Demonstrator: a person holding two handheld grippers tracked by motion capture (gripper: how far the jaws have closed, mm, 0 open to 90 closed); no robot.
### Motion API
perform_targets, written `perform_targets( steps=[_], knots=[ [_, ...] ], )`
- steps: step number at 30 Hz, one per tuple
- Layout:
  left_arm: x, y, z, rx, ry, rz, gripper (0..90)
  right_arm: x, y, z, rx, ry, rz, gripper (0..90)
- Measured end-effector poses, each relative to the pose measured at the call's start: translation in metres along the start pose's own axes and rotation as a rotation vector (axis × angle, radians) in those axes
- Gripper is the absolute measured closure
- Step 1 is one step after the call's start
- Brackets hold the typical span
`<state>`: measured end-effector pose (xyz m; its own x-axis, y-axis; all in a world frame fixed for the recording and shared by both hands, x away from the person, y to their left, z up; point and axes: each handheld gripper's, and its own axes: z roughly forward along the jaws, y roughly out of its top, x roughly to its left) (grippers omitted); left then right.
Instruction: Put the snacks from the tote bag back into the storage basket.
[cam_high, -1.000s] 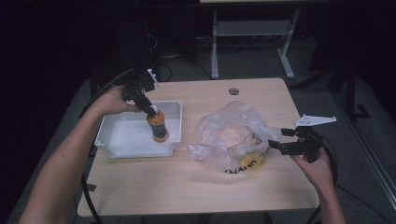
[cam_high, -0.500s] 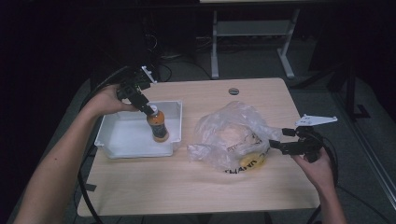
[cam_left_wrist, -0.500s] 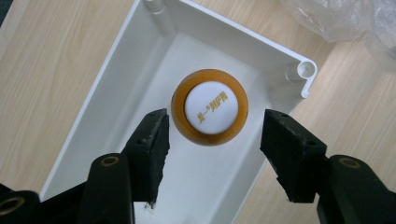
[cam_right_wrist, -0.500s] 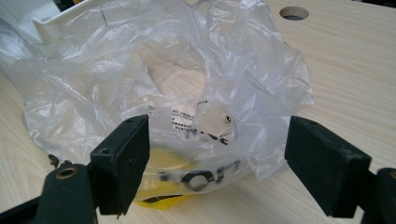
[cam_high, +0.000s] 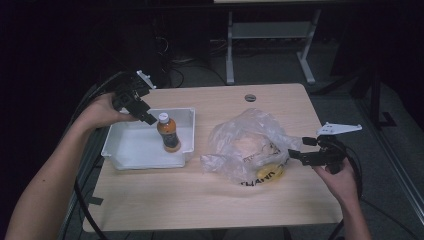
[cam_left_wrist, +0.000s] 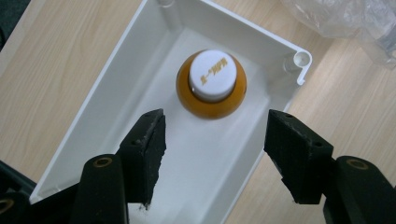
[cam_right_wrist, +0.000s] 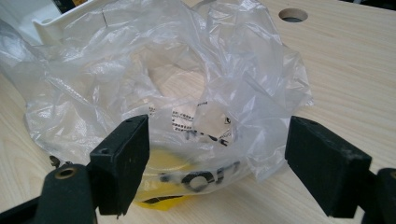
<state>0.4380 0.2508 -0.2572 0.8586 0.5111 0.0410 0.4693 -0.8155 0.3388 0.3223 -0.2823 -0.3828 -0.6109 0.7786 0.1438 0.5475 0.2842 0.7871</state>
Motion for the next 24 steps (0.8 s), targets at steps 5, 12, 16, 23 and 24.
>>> perform_targets(
  steps=[5, 12, 16, 23, 24],
  knots=[
    [0.0, -0.011, -0.006, -0.021, 0.013, -0.018, 36.8, -0.001, 0.0, -0.001, -0.003, -0.002, 0.003, 21.3],
    [-0.005, -0.023, -0.009, -0.051, 0.015, -0.031, 36.3, 0.001, 0.001, -0.002, -0.005, -0.001, -0.002, 21.3],
    [-0.007, -0.031, -0.009, -0.069, 0.009, -0.042, 36.1, 0.002, 0.001, -0.002, -0.005, -0.001, 0.001, 21.3],
    [-0.01, -0.047, -0.009, -0.088, 0.019, -0.053, 35.8, 0.001, 0.001, -0.003, -0.007, -0.003, -0.002, 21.2],
    [-0.011, -0.049, -0.008, -0.088, 0.021, -0.051, 35.6, 0.002, 0.001, -0.003, -0.006, -0.003, 0.002, 21.2]
  ],
)
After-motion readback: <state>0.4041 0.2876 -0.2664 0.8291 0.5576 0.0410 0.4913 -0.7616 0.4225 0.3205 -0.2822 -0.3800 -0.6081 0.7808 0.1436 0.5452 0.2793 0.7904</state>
